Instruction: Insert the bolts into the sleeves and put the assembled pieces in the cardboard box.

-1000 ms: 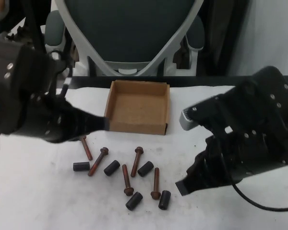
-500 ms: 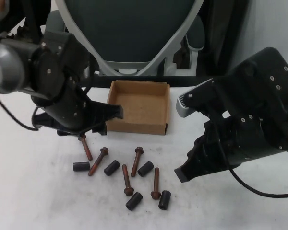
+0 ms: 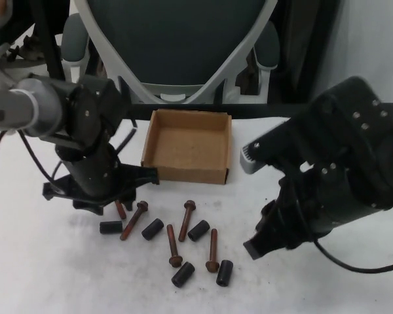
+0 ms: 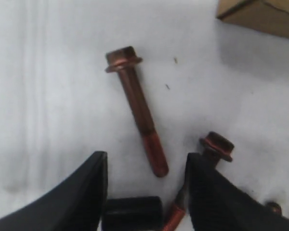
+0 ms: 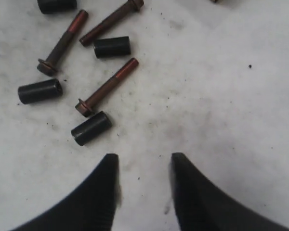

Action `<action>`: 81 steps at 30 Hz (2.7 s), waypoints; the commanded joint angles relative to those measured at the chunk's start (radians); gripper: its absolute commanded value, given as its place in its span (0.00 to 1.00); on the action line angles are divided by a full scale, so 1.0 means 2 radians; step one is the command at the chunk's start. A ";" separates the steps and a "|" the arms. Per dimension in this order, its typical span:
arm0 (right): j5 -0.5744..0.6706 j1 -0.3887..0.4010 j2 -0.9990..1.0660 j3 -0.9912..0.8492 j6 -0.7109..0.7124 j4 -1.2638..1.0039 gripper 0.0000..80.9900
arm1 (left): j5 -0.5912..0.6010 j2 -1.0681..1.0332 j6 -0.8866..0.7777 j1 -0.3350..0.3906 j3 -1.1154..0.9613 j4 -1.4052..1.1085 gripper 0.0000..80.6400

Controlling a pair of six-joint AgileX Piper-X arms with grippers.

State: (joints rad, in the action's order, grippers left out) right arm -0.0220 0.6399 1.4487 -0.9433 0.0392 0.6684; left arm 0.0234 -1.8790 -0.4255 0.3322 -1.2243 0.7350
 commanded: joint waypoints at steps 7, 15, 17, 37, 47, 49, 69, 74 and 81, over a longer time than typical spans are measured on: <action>0.011 -0.002 0.068 -0.007 -0.043 -0.002 0.56 | 0.026 0.003 -0.025 -0.038 -0.007 -0.018 0.58; 0.034 -0.002 0.084 -0.007 -0.047 -0.030 0.56 | 0.102 -0.011 -0.079 -0.037 -0.013 -0.087 0.58; 0.034 -0.002 0.084 -0.009 -0.047 -0.030 0.56 | 0.102 -0.021 -0.079 -0.037 -0.018 -0.084 0.58; 0.036 -0.002 0.084 -0.016 -0.042 -0.030 0.56 | 0.007 -0.065 -0.042 -0.037 -0.044 -0.047 0.48; 0.036 -0.002 0.084 -0.016 -0.042 -0.029 0.56 | 0.016 -0.092 -0.041 -0.020 -0.044 -0.017 0.47; 0.038 -0.002 0.084 -0.016 -0.042 -0.026 0.56 | 0.007 -0.105 -0.041 -0.015 -0.049 -0.006 0.47; 0.044 -0.002 0.084 -0.016 -0.046 -0.022 0.56 | -0.008 -0.108 0.052 -0.010 -0.068 0.017 0.01; 0.039 -0.002 0.084 -0.016 -0.051 -0.022 0.56 | -0.012 -0.099 0.094 -0.005 -0.057 0.008 0.01; 0.021 -0.002 0.084 -0.016 -0.065 -0.022 0.56 | -0.021 -0.039 0.158 0.024 0.036 -0.130 0.01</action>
State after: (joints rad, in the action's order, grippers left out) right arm 0.0214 0.6399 1.6187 -0.9647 -0.0876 0.6214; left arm -0.0646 -1.9483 -0.1335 0.3548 -1.1900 0.4708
